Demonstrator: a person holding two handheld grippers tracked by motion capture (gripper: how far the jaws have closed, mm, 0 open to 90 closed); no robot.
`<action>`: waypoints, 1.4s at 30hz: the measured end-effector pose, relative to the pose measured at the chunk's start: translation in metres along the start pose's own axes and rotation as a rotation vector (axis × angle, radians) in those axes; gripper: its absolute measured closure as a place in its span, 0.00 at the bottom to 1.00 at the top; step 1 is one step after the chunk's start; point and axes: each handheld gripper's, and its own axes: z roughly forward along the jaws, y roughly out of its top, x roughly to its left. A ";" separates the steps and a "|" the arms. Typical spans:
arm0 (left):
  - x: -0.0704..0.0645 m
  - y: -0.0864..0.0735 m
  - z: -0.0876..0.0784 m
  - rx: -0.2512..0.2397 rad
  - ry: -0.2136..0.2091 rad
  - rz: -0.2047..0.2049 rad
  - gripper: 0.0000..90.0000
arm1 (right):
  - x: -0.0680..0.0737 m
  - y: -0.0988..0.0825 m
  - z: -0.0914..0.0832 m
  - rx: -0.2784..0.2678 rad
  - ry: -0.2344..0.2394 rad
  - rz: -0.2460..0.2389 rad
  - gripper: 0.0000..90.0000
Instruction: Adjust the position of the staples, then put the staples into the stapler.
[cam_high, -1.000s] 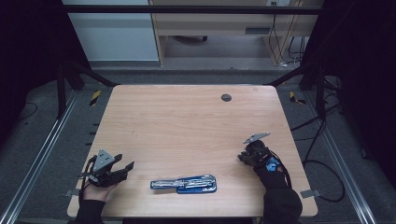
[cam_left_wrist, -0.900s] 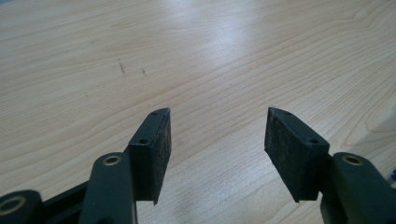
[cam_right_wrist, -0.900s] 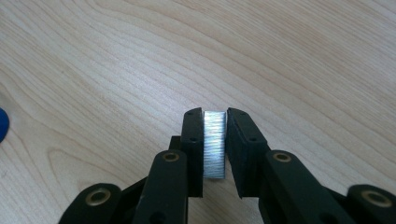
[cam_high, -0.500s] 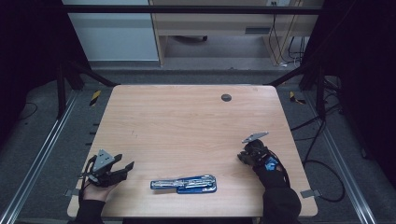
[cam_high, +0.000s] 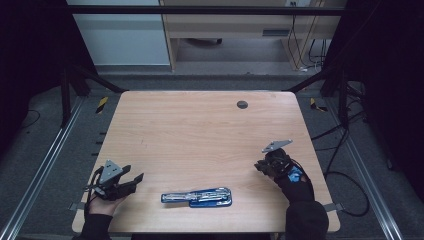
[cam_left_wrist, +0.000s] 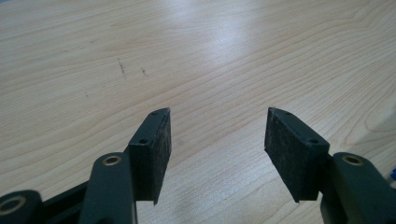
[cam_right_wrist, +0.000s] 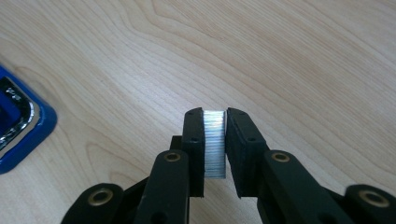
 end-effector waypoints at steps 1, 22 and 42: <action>0.000 0.000 0.000 0.000 -0.001 0.000 0.46 | 0.000 0.000 -0.003 -0.010 0.019 -0.005 0.87; 0.001 -0.001 0.001 0.008 -0.009 0.006 0.46 | 0.024 0.025 -0.024 -0.081 0.150 -0.176 0.87; 0.001 -0.001 0.002 0.014 -0.010 -0.003 0.45 | 0.048 0.044 -0.030 -0.069 0.280 -0.346 0.87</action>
